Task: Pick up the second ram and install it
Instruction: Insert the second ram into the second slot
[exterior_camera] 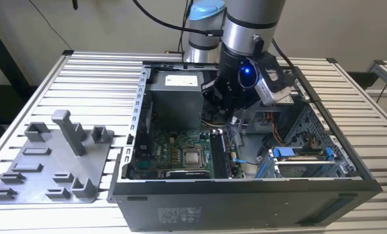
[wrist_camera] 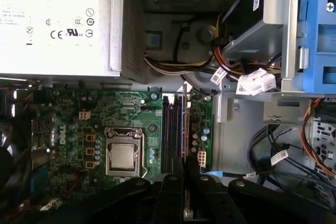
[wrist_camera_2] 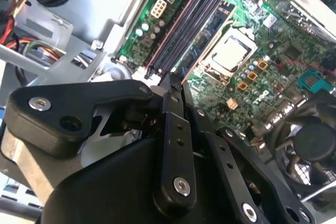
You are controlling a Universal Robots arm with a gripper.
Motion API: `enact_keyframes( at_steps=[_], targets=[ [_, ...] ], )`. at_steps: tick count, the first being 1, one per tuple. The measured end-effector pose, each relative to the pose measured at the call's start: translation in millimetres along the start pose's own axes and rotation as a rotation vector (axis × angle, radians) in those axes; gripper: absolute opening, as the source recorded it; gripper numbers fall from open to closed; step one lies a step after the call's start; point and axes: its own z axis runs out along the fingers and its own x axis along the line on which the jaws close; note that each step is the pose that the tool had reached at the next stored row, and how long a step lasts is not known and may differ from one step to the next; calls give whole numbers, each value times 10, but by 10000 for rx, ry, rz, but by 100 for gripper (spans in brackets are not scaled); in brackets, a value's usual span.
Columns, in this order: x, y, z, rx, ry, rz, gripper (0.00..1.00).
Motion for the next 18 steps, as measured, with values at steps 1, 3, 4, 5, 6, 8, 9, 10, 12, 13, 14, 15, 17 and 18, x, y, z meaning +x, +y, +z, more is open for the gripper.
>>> enact_keyframes(
  at_steps=[1, 3, 4, 5, 6, 8, 9, 10, 12, 13, 14, 15, 17, 18],
  targets=[
    [6, -1, 19, -1, 0, 0, 14],
    [19, -1, 54, 0, 0, 0, 14],
    [29, -2, 72, -1, 0, 0, 14],
    [37, -2, 90, -1, 0, 0, 14],
    [49, -4, 107, 0, 1, 0, 14],
    [67, -7, 143, 0, 1, 0, 14],
    [74, -8, 161, 0, 1, 0, 14],
    [83, -10, 179, -2, 1, 0, 14],
    [97, -22, 213, 2, 2, 24, 14],
    [98, -30, 221, 4, 9, 63, 14],
    [99, -38, 231, 2, 20, 124, 14],
    [99, -46, 236, 5, 50, 182, 14],
    [99, -61, 245, 4, 151, 279, 14],
    [99, -71, 249, 4, 195, 303, 14]
  ],
)
